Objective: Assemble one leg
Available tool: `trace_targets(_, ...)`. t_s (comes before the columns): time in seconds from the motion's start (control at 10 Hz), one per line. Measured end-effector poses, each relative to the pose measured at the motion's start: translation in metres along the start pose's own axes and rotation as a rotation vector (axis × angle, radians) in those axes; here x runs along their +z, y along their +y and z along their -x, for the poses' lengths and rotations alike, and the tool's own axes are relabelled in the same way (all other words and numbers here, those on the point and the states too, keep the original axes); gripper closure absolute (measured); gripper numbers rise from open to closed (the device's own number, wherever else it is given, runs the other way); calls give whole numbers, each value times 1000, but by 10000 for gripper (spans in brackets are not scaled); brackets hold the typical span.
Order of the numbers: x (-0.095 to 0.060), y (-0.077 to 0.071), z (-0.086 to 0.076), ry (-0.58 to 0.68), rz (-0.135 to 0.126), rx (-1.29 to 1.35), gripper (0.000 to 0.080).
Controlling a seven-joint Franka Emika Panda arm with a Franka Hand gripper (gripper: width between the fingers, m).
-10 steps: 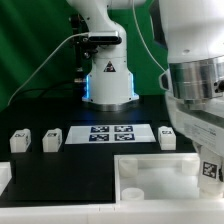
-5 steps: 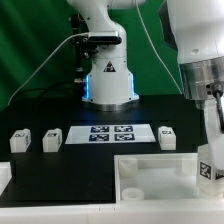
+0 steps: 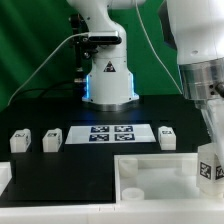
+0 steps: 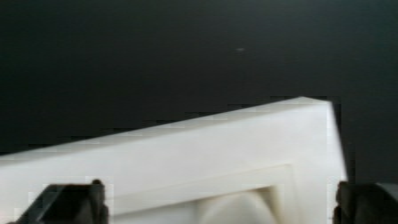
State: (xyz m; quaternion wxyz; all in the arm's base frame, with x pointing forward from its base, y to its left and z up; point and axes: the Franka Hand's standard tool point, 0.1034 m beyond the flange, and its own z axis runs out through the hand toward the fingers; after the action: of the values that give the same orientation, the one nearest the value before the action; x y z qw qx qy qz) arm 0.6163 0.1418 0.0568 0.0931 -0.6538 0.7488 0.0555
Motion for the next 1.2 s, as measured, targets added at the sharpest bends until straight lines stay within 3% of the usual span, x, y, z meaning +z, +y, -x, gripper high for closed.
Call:
trace_targets(0.1,-2,2,-3,2,14,-153,151)
trace_targets(0.3,-4,3,-4,18,80,-486,150)
trace_targets(0.6,-4,2,-6,12,75,-770,150)
trace_targets(0.9,-9,-3,-6,82,121,-1257,150)
trace_targets(1.0,-12,-7,-3,111,115,-1444,150)
trace_targets(1.1,-12,-11,-1,144,73,-1610,150)
trace_targets(1.2,-11,-9,-3,140,86,-1691,150)
